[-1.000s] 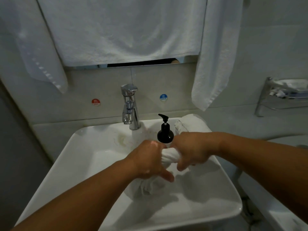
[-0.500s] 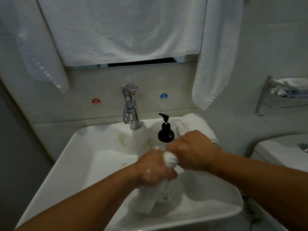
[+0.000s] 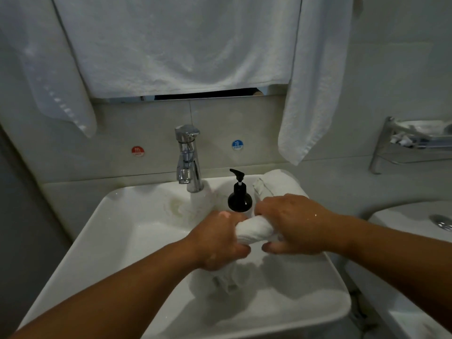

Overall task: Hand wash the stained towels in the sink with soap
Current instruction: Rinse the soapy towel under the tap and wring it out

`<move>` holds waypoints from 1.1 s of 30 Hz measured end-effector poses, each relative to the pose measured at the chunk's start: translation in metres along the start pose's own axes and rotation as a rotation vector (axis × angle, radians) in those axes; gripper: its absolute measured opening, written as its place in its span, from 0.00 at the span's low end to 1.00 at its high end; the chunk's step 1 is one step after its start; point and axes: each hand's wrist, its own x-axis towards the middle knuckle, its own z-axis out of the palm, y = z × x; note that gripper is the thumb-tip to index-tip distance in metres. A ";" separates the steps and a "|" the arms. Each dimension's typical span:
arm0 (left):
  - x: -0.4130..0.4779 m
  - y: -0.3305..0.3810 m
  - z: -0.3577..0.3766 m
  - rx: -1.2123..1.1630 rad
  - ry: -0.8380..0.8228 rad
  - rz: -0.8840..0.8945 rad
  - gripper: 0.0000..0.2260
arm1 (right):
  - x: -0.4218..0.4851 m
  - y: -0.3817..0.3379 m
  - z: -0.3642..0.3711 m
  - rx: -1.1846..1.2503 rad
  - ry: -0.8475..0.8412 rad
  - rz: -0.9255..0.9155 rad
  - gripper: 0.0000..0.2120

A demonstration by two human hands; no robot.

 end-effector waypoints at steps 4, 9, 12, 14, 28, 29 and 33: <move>0.001 0.001 0.008 0.218 0.139 0.187 0.14 | 0.011 0.002 -0.026 0.058 -0.303 0.016 0.21; 0.006 -0.007 0.011 0.359 0.293 0.300 0.12 | 0.022 -0.005 -0.016 0.415 -0.568 0.196 0.16; 0.009 -0.008 0.007 0.429 0.211 0.199 0.13 | 0.024 -0.012 -0.017 0.216 -0.474 0.220 0.19; 0.013 -0.009 0.005 0.407 0.084 0.102 0.16 | 0.022 -0.019 -0.013 -0.023 -0.347 0.193 0.24; 0.002 0.004 0.007 -0.128 -0.021 -0.248 0.11 | 0.026 -0.012 0.017 -0.306 0.259 -0.077 0.18; 0.000 0.005 0.009 -0.165 -0.018 -0.261 0.11 | 0.026 -0.012 0.019 -0.299 0.283 -0.094 0.19; -0.003 0.010 0.015 -0.284 0.014 -0.317 0.11 | 0.025 -0.010 0.022 -0.265 0.353 -0.124 0.20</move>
